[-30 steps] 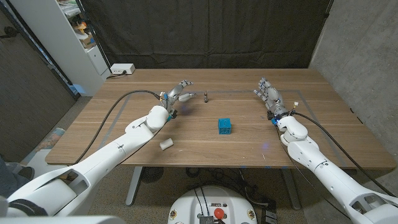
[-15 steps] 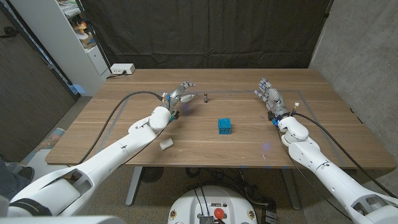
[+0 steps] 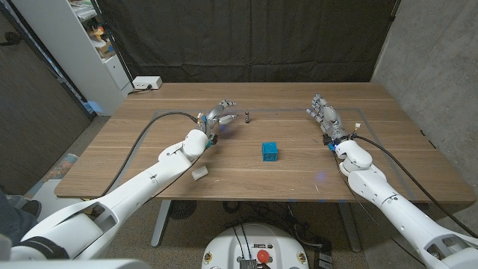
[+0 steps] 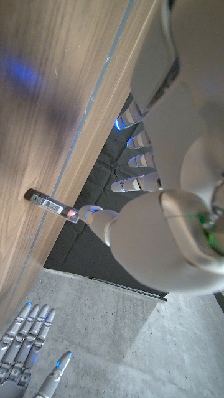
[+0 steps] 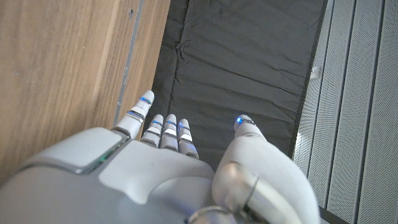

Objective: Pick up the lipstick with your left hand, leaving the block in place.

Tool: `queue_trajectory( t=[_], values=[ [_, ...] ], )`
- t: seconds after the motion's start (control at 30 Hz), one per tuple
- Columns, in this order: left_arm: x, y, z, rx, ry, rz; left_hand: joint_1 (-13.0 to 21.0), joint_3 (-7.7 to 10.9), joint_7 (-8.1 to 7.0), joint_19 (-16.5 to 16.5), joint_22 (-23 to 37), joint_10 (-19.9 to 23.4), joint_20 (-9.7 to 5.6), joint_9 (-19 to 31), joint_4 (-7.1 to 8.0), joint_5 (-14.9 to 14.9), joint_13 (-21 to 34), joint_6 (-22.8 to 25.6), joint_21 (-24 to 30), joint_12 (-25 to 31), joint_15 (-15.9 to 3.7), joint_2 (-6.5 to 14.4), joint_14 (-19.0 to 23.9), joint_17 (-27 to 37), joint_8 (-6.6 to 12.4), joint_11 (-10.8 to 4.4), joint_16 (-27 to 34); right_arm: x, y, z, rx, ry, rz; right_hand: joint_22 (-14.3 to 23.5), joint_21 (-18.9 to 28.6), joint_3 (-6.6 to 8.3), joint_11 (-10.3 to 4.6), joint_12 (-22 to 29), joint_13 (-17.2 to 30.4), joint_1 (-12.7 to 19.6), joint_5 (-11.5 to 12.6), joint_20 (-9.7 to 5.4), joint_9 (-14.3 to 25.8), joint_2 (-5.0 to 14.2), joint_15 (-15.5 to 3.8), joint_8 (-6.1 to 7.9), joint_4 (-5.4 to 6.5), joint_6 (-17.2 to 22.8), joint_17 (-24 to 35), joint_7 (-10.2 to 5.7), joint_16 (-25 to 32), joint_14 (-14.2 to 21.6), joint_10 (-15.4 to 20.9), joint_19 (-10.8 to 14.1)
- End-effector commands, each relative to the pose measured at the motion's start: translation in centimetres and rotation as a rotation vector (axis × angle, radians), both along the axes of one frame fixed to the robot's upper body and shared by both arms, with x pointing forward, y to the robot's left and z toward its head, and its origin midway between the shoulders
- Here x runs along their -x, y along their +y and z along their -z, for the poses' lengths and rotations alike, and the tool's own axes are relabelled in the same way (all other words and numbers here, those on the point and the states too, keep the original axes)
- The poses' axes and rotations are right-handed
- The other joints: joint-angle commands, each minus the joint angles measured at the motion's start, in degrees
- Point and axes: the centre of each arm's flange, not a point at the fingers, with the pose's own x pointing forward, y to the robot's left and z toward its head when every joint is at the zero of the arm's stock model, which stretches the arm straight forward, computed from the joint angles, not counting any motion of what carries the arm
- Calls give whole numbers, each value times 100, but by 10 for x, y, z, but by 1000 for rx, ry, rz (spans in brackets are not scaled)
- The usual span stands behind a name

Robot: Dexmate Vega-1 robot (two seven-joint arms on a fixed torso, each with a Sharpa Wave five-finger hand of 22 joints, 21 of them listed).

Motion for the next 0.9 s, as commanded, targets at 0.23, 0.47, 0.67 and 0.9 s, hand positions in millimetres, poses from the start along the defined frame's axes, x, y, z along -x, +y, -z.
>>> queue_trajectory(
  t=[0.23, 0.47, 0.67, 0.9],
  values=[
    [-9, -19, 0, -25, 22, 23, 97, -6, 4, 0, 21, 11, 9, 29, 31, 5, 15, 100, -10, 43, 8, -9, 13, 17, 23, 14, 21, -1, -6, 5, -12, 10, 7, 31, -23, 12, 15, -10, 0, 5, 5, 34, 3, 58, 29, 44, -42, 34, 2, -37, 22, -11, 16, 36],
    [-11, -21, -1, -23, 21, 25, 110, -19, -6, 0, 21, 7, 12, 30, 38, 3, 13, 123, -10, 39, 4, -2, 13, 17, 21, 28, 20, -2, -8, 6, -17, 10, 10, 31, -23, 13, 16, -11, 0, 7, 6, 34, 3, 59, 23, 44, -49, 36, -1, -41, 23, -8, 13, 37],
    [-12, -21, -3, -22, 20, 20, 118, -29, -3, -4, 21, 20, 18, 30, 44, 1, 12, 125, -11, 42, 6, 5, 12, 17, 13, 29, 19, -3, -8, 6, -18, 10, 9, 31, -22, 11, 17, -10, 0, 5, 6, 35, 3, 59, 28, 43, -51, 34, -2, -41, 23, -9, 15, 37],
    [-14, -22, -3, -21, 25, 22, 126, -40, 1, -3, 22, 24, 20, 31, 50, 0, 11, 160, -10, 42, 3, 13, 13, 17, 18, 15, 19, -5, -8, 6, -19, 14, 8, 31, -22, 10, 13, -9, 0, 3, 6, 35, 3, 63, 28, 43, -56, 34, -3, -42, 24, -10, 17, 37]
  ],
)
